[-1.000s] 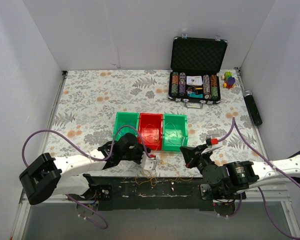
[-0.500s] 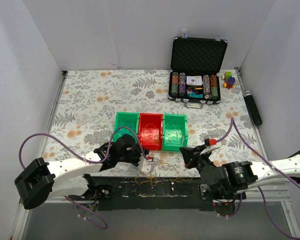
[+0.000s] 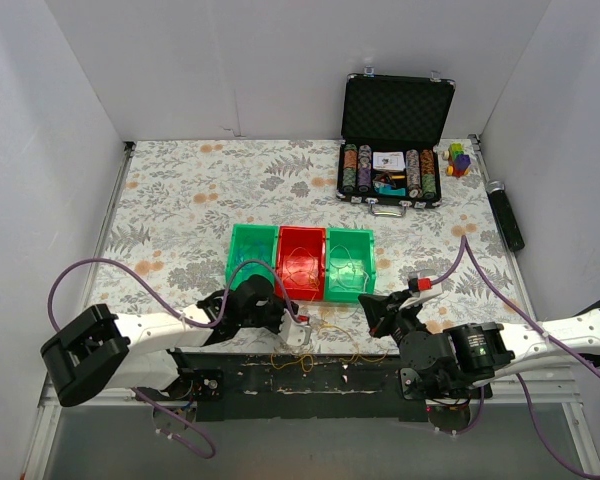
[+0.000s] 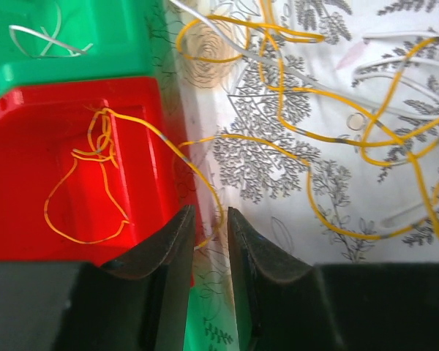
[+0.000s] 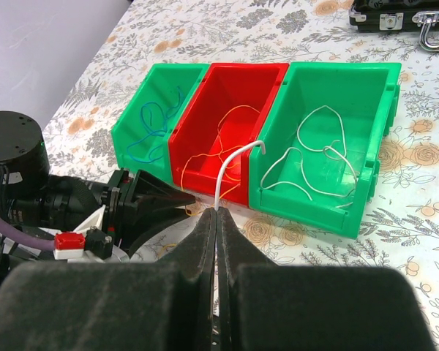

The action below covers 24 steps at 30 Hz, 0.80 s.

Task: Untangle the cables

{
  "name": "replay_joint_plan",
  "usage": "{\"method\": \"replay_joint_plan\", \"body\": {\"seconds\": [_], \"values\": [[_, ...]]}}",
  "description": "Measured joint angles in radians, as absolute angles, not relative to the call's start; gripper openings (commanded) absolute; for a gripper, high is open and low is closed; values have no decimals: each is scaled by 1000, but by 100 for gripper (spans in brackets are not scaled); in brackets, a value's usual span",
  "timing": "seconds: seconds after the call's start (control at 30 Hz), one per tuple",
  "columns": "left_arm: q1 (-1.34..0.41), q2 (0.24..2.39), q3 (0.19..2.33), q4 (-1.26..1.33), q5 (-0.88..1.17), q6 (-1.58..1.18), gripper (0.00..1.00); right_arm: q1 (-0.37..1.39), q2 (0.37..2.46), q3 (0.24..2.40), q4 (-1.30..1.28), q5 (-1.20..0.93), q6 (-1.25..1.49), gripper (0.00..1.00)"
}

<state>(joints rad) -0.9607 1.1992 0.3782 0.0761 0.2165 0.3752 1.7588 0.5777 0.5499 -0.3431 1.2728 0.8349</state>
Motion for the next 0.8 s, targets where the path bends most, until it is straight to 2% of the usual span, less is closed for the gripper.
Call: {"method": "replay_joint_plan", "body": {"seconds": [0.1,0.27,0.33,0.8], "values": [[-961,1203,378,113,207,378,22,1759,578,550,-343,1273,835,1],[-961,1202,379,137,203,370,11,1759,578,550,-343,1273,835,1],[-961,1200,383,132,204,360,0,1759,578,550,-343,1273,835,1],[-961,1234,495,237,150,221,0,1759,578,550,-343,1273,835,1]]}}
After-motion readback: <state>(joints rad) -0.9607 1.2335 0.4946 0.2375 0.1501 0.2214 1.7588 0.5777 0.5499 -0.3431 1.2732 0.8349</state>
